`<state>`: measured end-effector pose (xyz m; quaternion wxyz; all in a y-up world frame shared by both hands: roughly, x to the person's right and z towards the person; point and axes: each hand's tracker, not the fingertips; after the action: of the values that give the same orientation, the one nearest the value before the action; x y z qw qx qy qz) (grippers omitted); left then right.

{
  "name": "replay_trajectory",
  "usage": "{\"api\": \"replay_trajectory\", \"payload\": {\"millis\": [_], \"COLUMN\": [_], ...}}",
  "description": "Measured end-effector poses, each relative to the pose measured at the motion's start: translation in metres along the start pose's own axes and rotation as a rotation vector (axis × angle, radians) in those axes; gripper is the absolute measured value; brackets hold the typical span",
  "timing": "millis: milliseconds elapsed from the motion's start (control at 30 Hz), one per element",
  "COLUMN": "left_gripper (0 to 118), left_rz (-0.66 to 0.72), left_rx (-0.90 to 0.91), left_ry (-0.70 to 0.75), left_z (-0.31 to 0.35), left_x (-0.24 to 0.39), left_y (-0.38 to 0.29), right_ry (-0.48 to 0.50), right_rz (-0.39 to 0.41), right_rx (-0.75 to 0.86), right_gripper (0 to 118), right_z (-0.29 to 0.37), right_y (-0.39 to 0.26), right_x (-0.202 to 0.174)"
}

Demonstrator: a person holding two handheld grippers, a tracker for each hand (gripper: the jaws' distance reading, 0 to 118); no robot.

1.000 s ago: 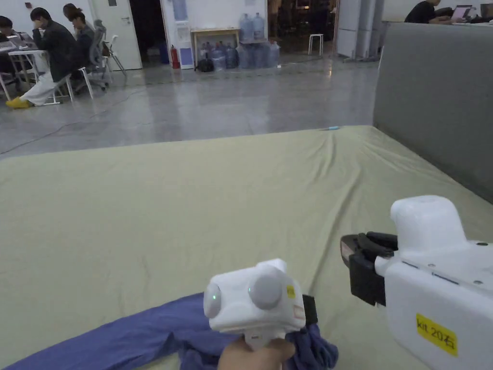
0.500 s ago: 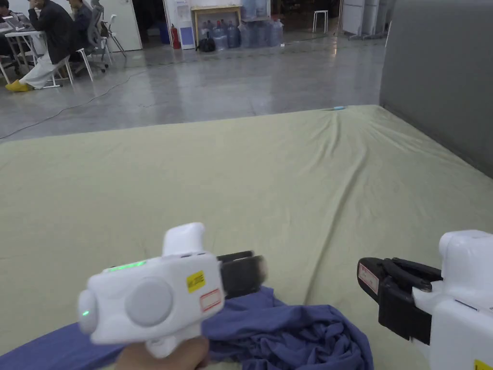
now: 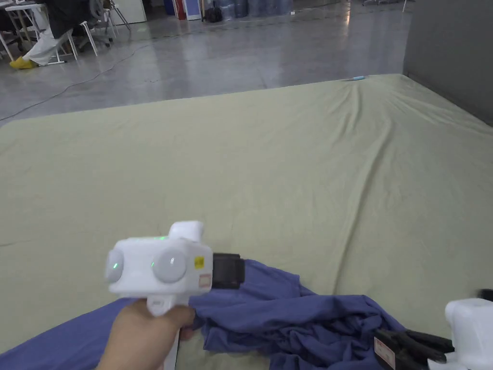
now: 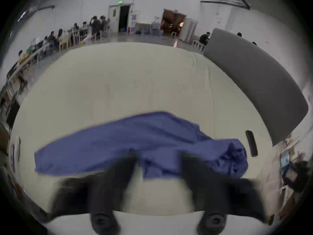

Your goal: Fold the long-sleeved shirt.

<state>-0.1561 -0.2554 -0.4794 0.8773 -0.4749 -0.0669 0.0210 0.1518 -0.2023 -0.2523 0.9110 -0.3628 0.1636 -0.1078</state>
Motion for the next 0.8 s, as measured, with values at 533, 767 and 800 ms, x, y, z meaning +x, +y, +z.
{"api": "replay_trajectory", "payload": {"millis": [533,767,800], "left_gripper": [70,0,0], "left_rz": [-0.198,-0.09,-0.096], "left_rx": [-0.144,-0.153,-0.147], "left_ry": [0.12,0.029,0.03], "left_z": [-0.109,-0.06,-0.056], "left_x": [0.009,-0.006,-0.006], "left_y": [0.048,0.054,0.054], "right_ry": [-0.144,-0.196,-0.216], "right_rz": [0.045,-0.193,-0.209], "right_rx": [-0.182,-0.302,-0.34], "right_gripper": [0,117,118], "right_z": [-0.04,-0.103,-0.112], "right_y": [-0.003,0.006,0.005], "right_x": [0.039,0.093,0.097]}}
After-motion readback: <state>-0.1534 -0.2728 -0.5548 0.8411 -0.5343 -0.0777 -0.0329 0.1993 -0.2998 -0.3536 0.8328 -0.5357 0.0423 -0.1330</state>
